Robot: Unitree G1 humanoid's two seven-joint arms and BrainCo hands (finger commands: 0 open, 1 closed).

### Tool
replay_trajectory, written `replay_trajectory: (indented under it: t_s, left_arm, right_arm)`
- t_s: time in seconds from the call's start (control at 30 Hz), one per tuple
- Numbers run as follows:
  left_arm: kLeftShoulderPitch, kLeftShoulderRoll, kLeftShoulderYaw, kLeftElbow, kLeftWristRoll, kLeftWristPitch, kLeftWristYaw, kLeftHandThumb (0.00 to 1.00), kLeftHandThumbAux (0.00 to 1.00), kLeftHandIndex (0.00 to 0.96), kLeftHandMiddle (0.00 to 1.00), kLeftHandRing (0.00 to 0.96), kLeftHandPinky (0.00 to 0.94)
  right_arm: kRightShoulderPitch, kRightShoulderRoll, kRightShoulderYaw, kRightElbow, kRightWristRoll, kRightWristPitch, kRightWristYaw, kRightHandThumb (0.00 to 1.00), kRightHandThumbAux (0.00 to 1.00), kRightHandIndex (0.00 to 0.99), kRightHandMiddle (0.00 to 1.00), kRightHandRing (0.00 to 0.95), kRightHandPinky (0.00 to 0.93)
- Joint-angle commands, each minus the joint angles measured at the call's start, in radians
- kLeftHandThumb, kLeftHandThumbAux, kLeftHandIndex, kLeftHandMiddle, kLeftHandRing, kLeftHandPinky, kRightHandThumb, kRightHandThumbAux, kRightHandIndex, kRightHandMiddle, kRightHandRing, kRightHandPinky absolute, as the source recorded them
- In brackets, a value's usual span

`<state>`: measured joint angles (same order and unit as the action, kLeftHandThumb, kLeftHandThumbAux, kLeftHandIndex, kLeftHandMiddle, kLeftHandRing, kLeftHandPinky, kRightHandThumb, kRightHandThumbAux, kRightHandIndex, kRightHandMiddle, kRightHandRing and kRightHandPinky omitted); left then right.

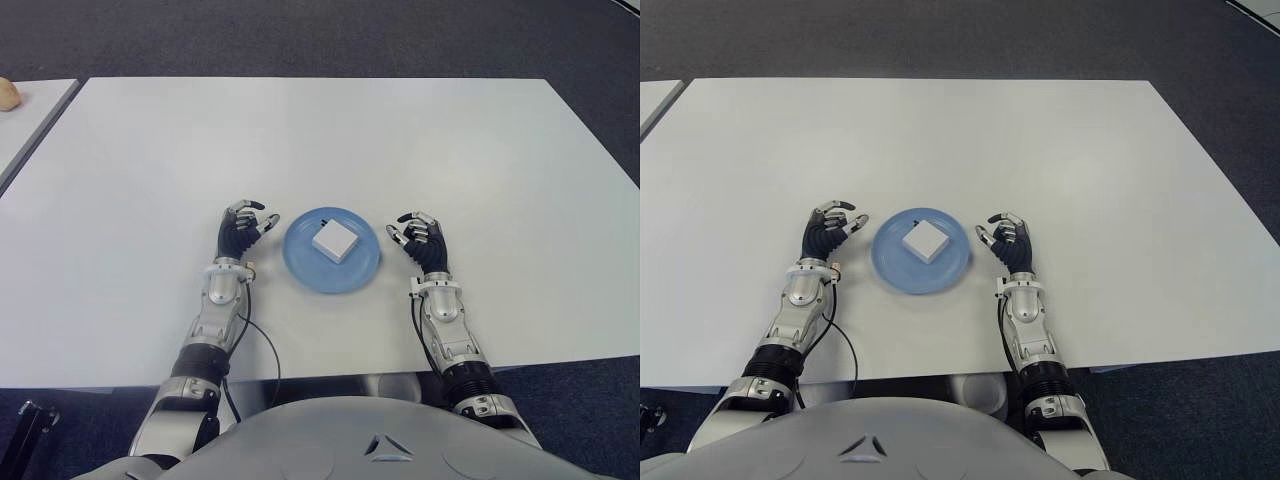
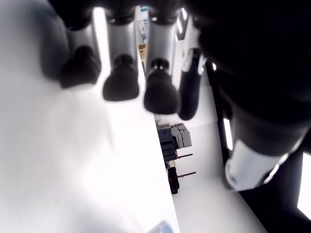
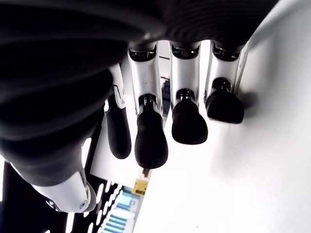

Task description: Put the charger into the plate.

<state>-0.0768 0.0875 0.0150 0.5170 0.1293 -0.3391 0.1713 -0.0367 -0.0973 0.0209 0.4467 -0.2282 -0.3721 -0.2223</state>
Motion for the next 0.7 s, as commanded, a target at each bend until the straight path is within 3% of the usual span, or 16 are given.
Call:
replay_trajectory:
  t_s: [0.03, 0.7]
  left_arm:
    - [0.018, 0.0, -0.004, 0.017, 0.001, 0.01, -0.013, 0.704, 0.72, 0.436, 0.814, 0.818, 0.814]
    - [0.024, -0.001, -0.008, -0.014, -0.004, 0.045, -0.028, 0.706, 0.72, 0.436, 0.819, 0.828, 0.827]
  right_arm:
    - [0.007, 0.002, 0.004, 0.012, -0.003, -0.002, -0.003, 0.701, 0.731, 0.435, 0.764, 0.789, 0.812]
    - [0.005, 0.002, 0.002, 0.007, 0.003, -0.007, 0.0, 0.702, 0.731, 0.435, 0.769, 0.787, 0.81]
